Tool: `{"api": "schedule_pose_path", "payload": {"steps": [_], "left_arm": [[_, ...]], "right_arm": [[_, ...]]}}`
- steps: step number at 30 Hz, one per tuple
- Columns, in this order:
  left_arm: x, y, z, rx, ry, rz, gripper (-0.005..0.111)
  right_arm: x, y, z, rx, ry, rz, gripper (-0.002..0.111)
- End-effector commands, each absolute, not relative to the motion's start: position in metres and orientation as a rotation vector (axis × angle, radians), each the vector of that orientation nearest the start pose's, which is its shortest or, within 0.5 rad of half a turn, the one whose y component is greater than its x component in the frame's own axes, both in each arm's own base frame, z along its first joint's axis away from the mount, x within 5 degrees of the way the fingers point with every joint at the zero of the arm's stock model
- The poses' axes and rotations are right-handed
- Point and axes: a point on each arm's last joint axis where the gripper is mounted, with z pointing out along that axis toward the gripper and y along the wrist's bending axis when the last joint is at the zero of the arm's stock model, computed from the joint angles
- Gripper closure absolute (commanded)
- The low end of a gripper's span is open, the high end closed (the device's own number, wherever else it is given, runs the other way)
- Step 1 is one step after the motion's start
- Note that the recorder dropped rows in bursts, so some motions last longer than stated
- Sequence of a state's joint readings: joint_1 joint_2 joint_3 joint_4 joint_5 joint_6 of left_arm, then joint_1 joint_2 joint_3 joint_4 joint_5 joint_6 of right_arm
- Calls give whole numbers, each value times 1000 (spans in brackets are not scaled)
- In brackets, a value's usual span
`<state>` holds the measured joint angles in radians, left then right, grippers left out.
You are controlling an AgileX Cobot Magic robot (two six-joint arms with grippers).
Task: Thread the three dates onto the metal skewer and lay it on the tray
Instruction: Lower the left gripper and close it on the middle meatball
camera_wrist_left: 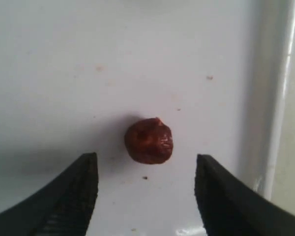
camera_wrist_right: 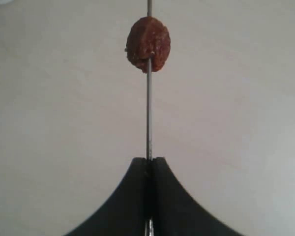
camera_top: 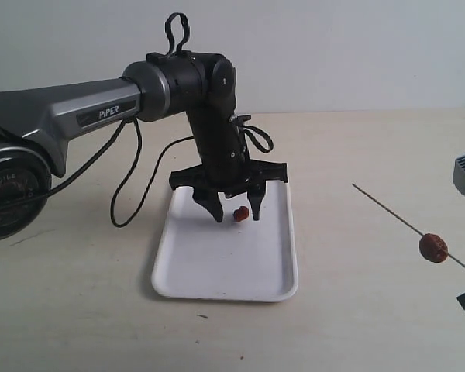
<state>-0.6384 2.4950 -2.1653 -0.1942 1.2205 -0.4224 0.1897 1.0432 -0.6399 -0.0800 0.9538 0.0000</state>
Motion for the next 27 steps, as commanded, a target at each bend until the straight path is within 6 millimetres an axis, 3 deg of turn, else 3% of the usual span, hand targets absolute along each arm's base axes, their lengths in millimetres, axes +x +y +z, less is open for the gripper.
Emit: {"api": "schedule_pose_path", "payload": {"steps": [1, 27], "left_arm": [[398, -316, 139, 208, 3111, -345, 49], [406, -319, 123, 151, 3055, -351, 49]], "right_arm": [[162, 24, 245, -318, 2796, -69, 108], [163, 24, 246, -327, 2789, -70, 108]]}}
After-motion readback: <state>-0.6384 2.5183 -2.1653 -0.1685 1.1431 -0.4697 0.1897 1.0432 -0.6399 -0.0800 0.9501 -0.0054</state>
